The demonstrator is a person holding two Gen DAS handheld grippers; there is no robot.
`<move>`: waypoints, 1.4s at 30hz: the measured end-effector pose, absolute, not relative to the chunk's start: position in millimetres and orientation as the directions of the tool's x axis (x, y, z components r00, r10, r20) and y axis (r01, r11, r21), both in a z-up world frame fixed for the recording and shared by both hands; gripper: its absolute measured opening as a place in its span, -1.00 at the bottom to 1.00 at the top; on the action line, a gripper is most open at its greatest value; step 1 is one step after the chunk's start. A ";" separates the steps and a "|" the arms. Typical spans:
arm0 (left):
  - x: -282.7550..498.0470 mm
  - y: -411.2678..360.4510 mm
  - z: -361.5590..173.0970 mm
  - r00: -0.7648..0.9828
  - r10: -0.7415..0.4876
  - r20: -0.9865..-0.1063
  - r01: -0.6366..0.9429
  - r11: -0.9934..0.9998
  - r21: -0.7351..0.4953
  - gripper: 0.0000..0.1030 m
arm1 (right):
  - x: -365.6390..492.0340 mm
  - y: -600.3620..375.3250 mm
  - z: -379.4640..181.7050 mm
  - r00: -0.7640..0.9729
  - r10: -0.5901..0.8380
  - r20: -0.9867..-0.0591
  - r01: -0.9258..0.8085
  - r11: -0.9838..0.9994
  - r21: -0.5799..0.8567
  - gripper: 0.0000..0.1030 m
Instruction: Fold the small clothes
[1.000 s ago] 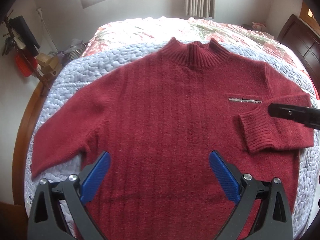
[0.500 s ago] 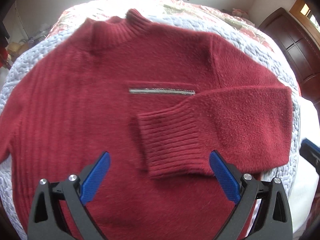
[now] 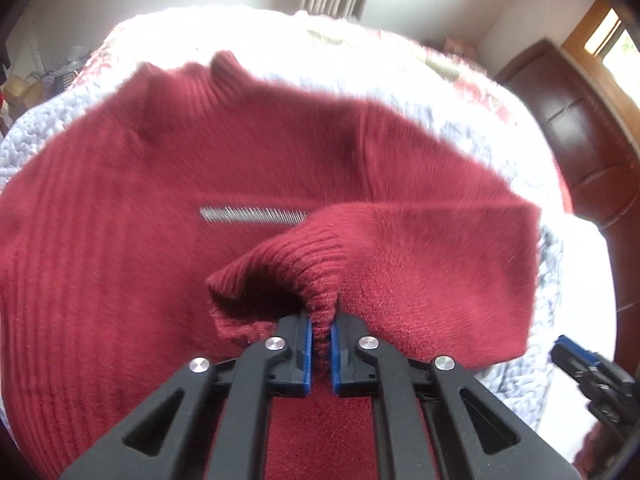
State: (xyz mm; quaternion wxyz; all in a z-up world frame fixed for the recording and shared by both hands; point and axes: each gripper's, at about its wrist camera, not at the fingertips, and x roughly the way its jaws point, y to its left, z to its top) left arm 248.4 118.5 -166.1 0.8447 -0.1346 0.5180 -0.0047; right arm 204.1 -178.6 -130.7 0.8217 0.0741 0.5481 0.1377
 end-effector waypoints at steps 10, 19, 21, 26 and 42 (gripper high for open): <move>239.3 210.9 -111.3 0.586 -0.007 -0.810 -0.197 0.969 -0.151 -0.88 | 221.7 -140.8 -123.4 0.336 0.381 -0.861 -0.199 0.923 0.331 -0.17; 219.8 309.7 -138.9 0.523 0.090 -0.848 -0.333 0.937 -0.106 -0.87 | 248.1 -72.0 -145.4 0.254 0.423 -0.870 -0.241 0.899 0.366 0.08; 221.5 313.5 -152.2 0.507 0.076 -0.859 -0.332 0.936 -0.114 -0.87 | 254.6 -59.3 -153.4 0.242 0.396 -0.886 -0.236 0.910 0.342 0.08; 224.1 316.9 -174.5 0.473 0.121 -0.872 -0.328 0.943 -0.047 -0.48 | 265.1 -48.7 -172.3 0.212 0.325 -0.922 -0.217 0.935 0.280 -0.66; 228.0 313.8 -181.2 0.441 0.142 -0.886 -0.303 0.953 0.002 -0.14 | 269.9 -63.8 -175.3 0.206 0.277 -0.939 -0.197 0.951 0.237 -0.67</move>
